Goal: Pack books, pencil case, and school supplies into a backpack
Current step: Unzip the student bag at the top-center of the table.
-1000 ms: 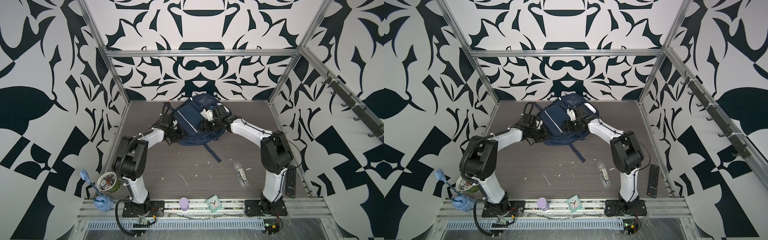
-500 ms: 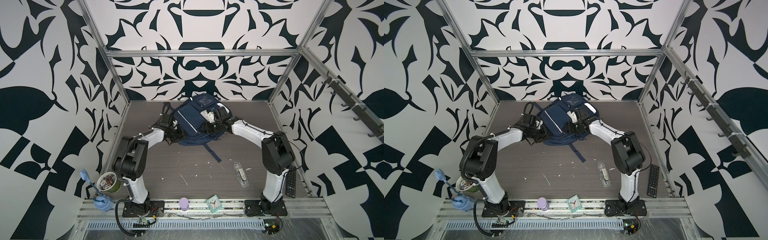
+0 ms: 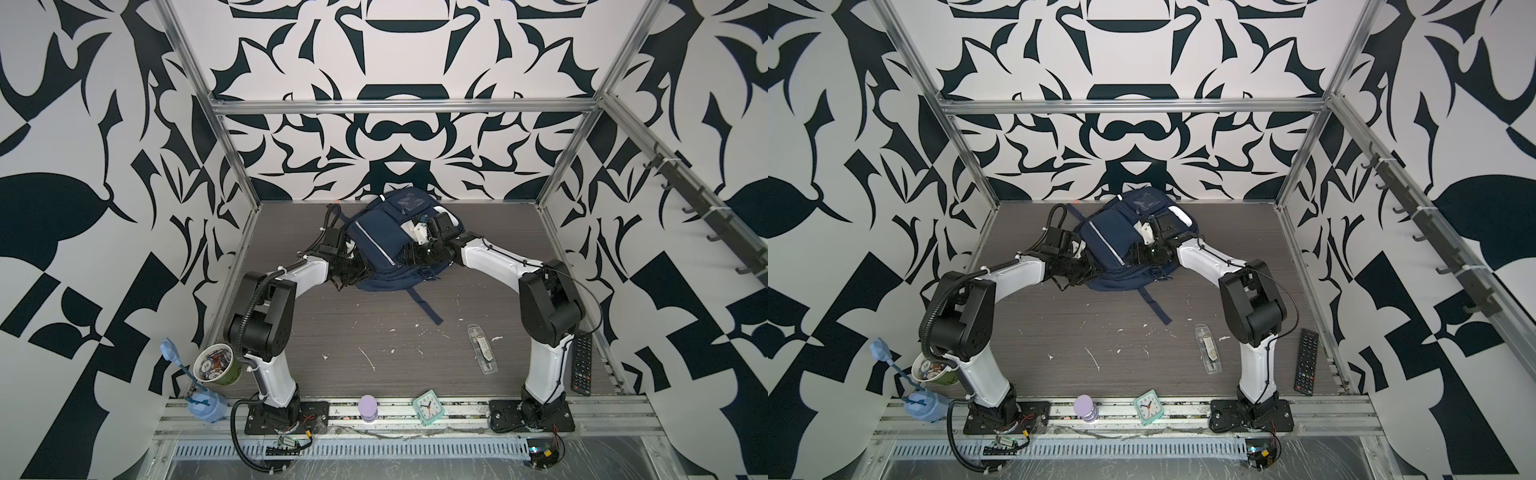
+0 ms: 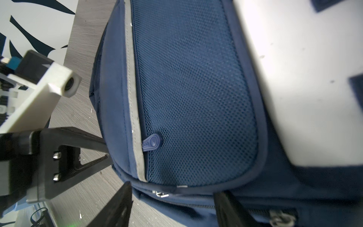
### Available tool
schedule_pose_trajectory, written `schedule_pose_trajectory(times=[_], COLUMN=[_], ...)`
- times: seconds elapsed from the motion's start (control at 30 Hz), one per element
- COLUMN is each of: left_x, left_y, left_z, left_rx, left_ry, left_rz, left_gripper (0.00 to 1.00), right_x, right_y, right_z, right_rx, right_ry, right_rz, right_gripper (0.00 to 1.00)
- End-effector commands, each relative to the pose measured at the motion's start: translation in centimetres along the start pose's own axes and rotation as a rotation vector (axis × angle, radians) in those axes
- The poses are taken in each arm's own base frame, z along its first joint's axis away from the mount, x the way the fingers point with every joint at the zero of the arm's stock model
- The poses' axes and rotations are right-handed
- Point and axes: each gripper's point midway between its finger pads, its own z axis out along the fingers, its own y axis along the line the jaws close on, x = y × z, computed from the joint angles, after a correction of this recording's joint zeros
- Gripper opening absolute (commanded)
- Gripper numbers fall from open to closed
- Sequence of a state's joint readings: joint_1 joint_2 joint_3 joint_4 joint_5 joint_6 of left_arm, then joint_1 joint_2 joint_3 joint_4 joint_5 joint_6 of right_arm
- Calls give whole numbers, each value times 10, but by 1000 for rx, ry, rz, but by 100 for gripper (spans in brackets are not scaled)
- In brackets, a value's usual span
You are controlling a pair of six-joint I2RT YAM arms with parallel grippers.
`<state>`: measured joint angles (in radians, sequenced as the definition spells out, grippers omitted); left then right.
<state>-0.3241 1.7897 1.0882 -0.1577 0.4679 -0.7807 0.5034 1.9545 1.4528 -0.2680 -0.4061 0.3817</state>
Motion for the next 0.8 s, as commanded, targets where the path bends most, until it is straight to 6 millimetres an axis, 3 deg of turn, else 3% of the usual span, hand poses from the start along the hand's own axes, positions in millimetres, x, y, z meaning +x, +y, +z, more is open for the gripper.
schedule_pose_trajectory(times=[0.0, 0.23, 0.4, 0.7, 0.77], left_x=[10, 9, 7, 4, 3], left_y=[1, -3, -4, -6, -6], left_z=[-1, 2, 4, 7, 8], left_rx=[-6, 1, 2, 4, 5], left_ry=[31, 36, 37, 37, 39], left_rz=[-3, 1, 2, 3, 2], left_gripper=[20, 20, 20, 21, 21], right_x=[-15, -1, 14, 72, 78], right_y=[18, 23, 32, 74, 74], right_z=[-4, -7, -23, -61, -64], right_rx=[-80, -124, -161, -299, -282], right_ry=[-36, -5, 13, 87, 86], right_rz=[-47, -54, -63, -143, -155], right_gripper=[68, 68, 68, 67, 67])
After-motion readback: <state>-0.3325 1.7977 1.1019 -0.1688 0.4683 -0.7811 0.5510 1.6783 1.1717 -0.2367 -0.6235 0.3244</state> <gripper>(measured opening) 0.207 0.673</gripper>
